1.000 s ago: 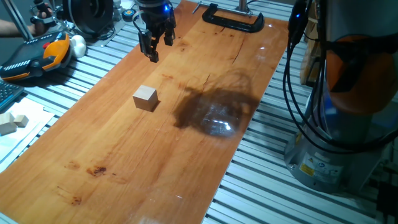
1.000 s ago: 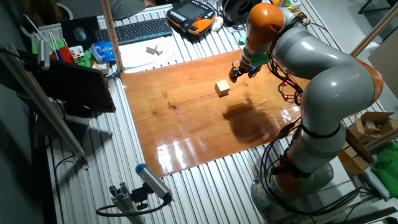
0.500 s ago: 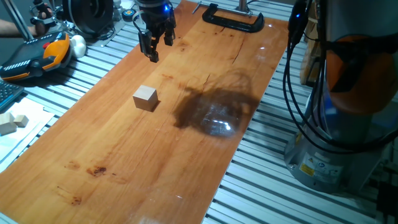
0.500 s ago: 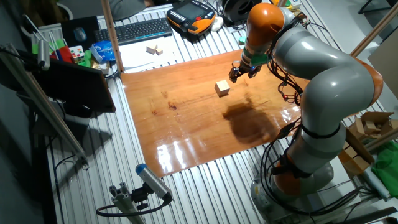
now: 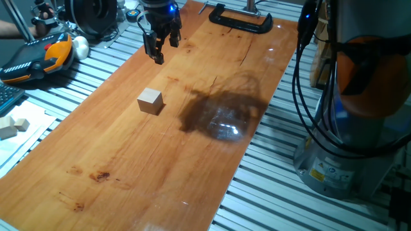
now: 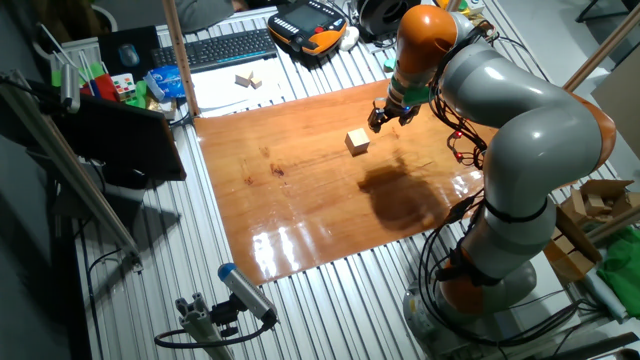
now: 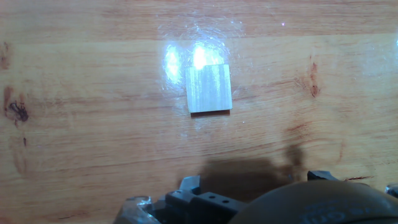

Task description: Approach and touch the side of the small block

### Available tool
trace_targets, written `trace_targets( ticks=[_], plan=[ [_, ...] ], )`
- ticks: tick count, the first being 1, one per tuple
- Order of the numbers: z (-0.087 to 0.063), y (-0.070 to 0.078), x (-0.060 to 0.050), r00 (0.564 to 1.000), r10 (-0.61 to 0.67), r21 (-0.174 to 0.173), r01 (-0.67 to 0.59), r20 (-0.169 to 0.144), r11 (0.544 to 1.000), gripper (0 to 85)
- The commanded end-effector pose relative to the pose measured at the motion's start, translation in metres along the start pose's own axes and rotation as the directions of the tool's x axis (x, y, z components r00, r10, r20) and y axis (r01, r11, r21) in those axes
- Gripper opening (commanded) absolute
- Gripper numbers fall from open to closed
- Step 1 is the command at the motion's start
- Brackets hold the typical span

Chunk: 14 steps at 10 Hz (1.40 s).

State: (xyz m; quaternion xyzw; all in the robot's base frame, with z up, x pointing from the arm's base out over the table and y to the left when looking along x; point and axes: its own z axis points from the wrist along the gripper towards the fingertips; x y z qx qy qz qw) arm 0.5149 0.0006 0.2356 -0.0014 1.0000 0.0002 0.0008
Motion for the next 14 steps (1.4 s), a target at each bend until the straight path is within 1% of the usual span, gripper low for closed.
trace_targets(
  ticks=[1,3,7,8,9,10,11,14],
  plan=[
    [-0.0002,0.0000,-0.0001,0.868,-0.377,-0.025,0.391,-0.322,0.920,2.0],
    [-0.0003,0.0000,-0.0002,0.866,-0.380,-0.029,0.393,-0.324,0.919,2.0],
    [-0.0002,0.0005,-0.0001,0.870,-0.372,-0.019,0.387,-0.323,0.922,2.0],
    [-0.0001,0.0005,0.0000,0.877,-0.359,-0.013,0.375,-0.319,0.927,2.0],
    [-0.0001,0.0000,0.0002,0.897,-0.322,-0.001,0.337,-0.303,0.941,2.0],
    [-0.0007,-0.0021,-0.0001,0.911,-0.292,-0.008,0.303,-0.292,0.953,1.7],
    [-0.0006,-0.0014,-0.0001,0.913,-0.283,0.000,0.296,-0.293,0.955,1.0],
    [-0.0006,-0.0015,-0.0001,0.917,-0.275,0.004,0.288,-0.290,0.958,1.0]
  ],
)
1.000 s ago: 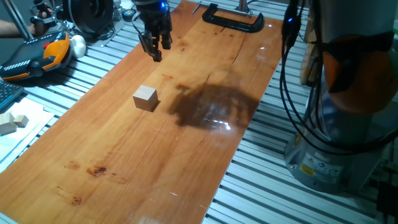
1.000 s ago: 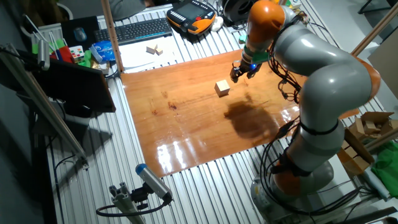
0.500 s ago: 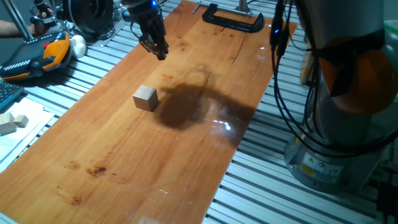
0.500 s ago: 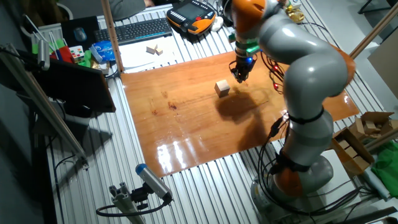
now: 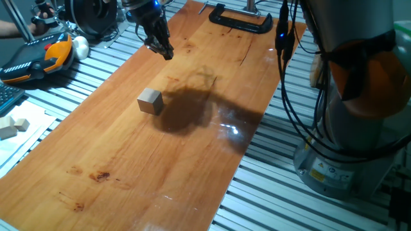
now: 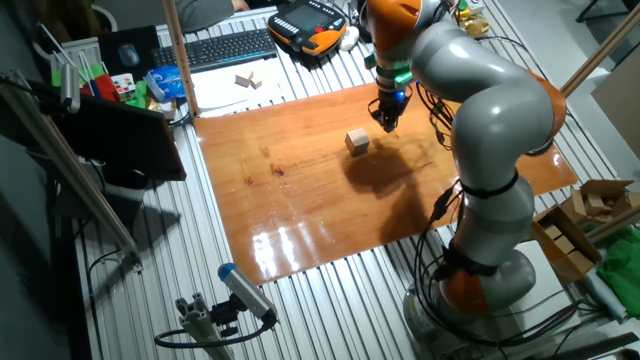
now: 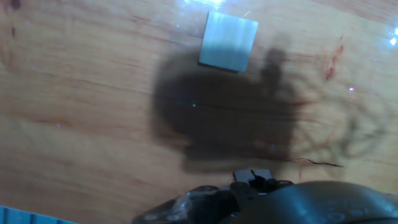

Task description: Approach and touch the side of the small block

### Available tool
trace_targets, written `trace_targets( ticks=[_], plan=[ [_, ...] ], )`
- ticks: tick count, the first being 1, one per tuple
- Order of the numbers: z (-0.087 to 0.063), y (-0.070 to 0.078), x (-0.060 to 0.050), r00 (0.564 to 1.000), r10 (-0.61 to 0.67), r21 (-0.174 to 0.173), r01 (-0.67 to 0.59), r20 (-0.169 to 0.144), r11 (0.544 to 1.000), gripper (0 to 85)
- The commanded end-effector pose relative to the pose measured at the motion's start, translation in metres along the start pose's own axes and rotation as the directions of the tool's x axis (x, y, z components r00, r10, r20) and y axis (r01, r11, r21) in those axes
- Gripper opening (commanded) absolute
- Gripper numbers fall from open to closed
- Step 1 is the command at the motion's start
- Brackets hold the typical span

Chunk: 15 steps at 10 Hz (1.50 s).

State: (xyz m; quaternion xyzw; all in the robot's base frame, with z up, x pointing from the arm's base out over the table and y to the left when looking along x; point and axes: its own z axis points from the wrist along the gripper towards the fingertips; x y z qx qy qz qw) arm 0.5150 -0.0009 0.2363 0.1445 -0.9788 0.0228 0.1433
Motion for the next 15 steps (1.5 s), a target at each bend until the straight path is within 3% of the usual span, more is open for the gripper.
trace_targets(
  ticks=[1,2,3,4,7,8,9,10,11,12,15],
  plan=[
    [0.0000,-0.0010,0.0004,1.000,0.015,-0.009,-0.015,0.010,1.000,0.7],
    [-0.0003,-0.0031,0.0011,0.999,0.036,-0.030,-0.036,0.023,0.999,0.7],
    [-0.0014,-0.0062,0.0020,0.996,0.077,-0.083,-0.072,0.055,0.994,0.7],
    [-0.0019,-0.0067,0.0021,0.991,0.114,-0.115,-0.105,0.074,0.988,0.7],
    [-0.0018,-0.0071,0.0024,0.984,0.157,-0.120,-0.146,0.086,0.982,0.7],
    [-0.0018,-0.0071,0.0024,0.981,0.174,-0.136,-0.161,0.088,0.978,0.7],
    [-0.0018,-0.0071,0.0024,0.977,0.192,-0.206,-0.170,0.094,0.964,0.7],
    [-0.0018,-0.0071,0.0024,0.971,0.212,-0.308,-0.168,0.114,0.937,0.7],
    [-0.0018,-0.0071,0.0024,0.962,0.247,-0.376,-0.188,0.117,0.907,0.7],
    [-0.0018,-0.0071,0.0024,0.954,0.283,-0.403,-0.220,0.103,0.888,0.7],
    [-0.0018,-0.0071,0.0024,0.934,0.350,-0.414,-0.289,0.078,0.863,0.7]
  ],
)
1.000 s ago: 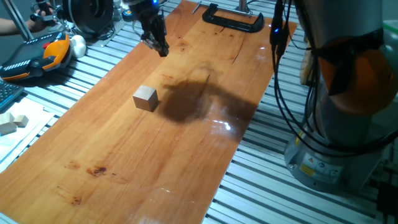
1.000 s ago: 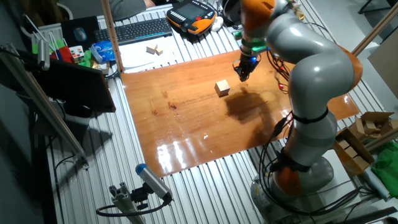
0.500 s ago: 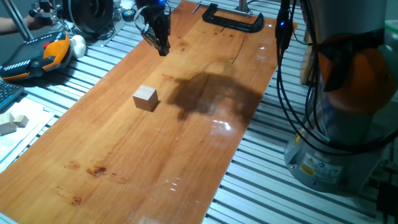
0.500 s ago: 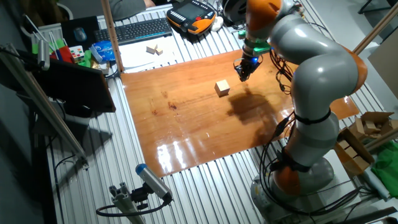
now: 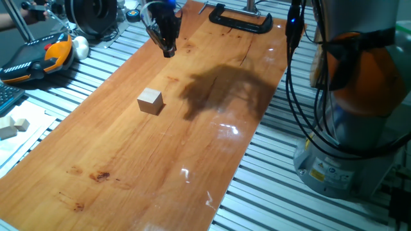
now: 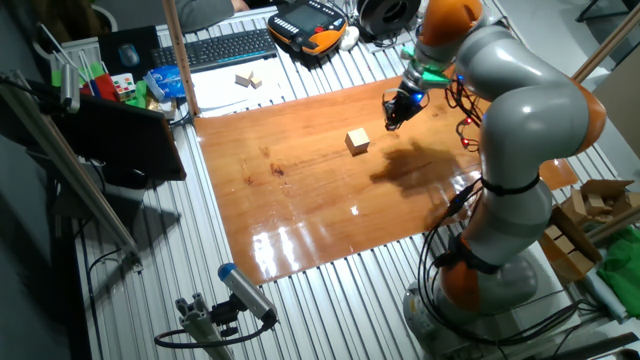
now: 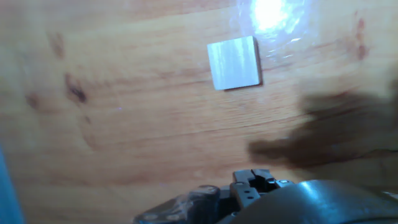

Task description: Approach and touch the side of the small block

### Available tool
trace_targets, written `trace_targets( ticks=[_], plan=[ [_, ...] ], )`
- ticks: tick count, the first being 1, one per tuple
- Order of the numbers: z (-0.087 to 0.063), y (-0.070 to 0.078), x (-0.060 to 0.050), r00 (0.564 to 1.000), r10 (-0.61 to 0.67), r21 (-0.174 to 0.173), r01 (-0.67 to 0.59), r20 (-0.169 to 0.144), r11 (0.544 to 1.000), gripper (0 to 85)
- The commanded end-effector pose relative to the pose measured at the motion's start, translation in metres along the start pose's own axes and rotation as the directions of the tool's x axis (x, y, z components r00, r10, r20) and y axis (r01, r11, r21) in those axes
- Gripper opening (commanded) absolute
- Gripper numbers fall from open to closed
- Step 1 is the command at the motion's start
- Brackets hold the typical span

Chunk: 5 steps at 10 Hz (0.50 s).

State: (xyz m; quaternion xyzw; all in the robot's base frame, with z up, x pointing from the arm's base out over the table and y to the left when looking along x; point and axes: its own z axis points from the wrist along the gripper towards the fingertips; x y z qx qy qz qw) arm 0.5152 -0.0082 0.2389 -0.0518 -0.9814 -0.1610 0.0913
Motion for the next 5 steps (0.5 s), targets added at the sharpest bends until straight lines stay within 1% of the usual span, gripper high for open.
trace_targets(
  ticks=[1,2,3,4,5],
  plan=[
    [0.0001,-0.0001,-0.0001,1.000,0.003,-0.005,-0.003,-0.004,1.000,0.7],
    [0.0001,-0.0001,-0.0001,1.000,0.010,-0.008,-0.010,-0.013,1.000,0.7],
    [0.0001,-0.0001,-0.0001,1.000,0.016,0.028,-0.016,-0.010,0.999,0.7],
    [0.0001,-0.0001,-0.0001,1.000,0.002,0.104,-0.002,-0.002,0.995,0.7],
    [0.0001,-0.0001,-0.0001,1.000,-0.011,0.124,0.012,-0.007,0.992,0.7]
  ],
)
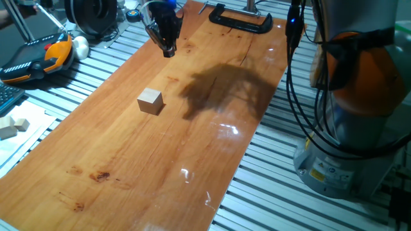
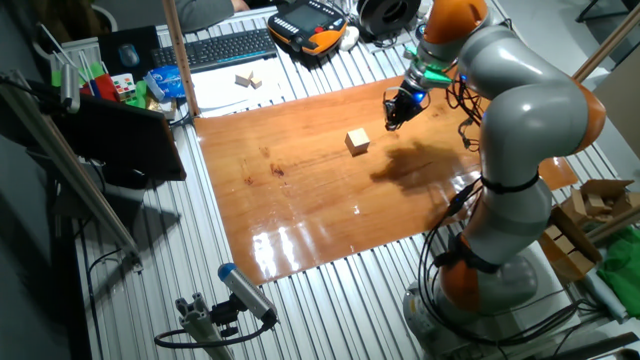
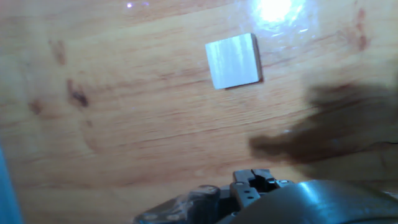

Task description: Approach and touch the side of the small block

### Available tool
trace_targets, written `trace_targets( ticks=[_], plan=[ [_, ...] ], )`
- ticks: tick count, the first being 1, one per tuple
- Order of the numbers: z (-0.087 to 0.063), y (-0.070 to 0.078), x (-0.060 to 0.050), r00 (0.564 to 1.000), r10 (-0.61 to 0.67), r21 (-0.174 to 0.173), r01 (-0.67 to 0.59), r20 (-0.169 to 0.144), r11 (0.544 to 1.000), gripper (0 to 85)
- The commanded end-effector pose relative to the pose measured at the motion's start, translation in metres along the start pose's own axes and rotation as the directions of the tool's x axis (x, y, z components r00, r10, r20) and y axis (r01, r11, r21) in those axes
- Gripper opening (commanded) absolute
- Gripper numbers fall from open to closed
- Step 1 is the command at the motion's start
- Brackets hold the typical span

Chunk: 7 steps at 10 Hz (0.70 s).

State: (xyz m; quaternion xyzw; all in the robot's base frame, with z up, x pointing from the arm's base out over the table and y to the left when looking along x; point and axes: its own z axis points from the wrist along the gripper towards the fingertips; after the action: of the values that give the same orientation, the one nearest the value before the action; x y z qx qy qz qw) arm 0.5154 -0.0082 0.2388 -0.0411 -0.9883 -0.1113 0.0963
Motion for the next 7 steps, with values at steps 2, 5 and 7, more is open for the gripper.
trace_targets(
  ticks=[2,5,7],
  plan=[
    [0.000,0.000,0.000,1.000,0.010,0.047,-0.011,0.014,0.999,0.7],
    [0.001,-0.002,-0.009,0.999,-0.036,0.108,0.033,0.031,0.994,0.7],
    [0.009,-0.008,-0.034,0.996,-0.080,0.151,0.073,0.042,0.986,0.7]
  ],
)
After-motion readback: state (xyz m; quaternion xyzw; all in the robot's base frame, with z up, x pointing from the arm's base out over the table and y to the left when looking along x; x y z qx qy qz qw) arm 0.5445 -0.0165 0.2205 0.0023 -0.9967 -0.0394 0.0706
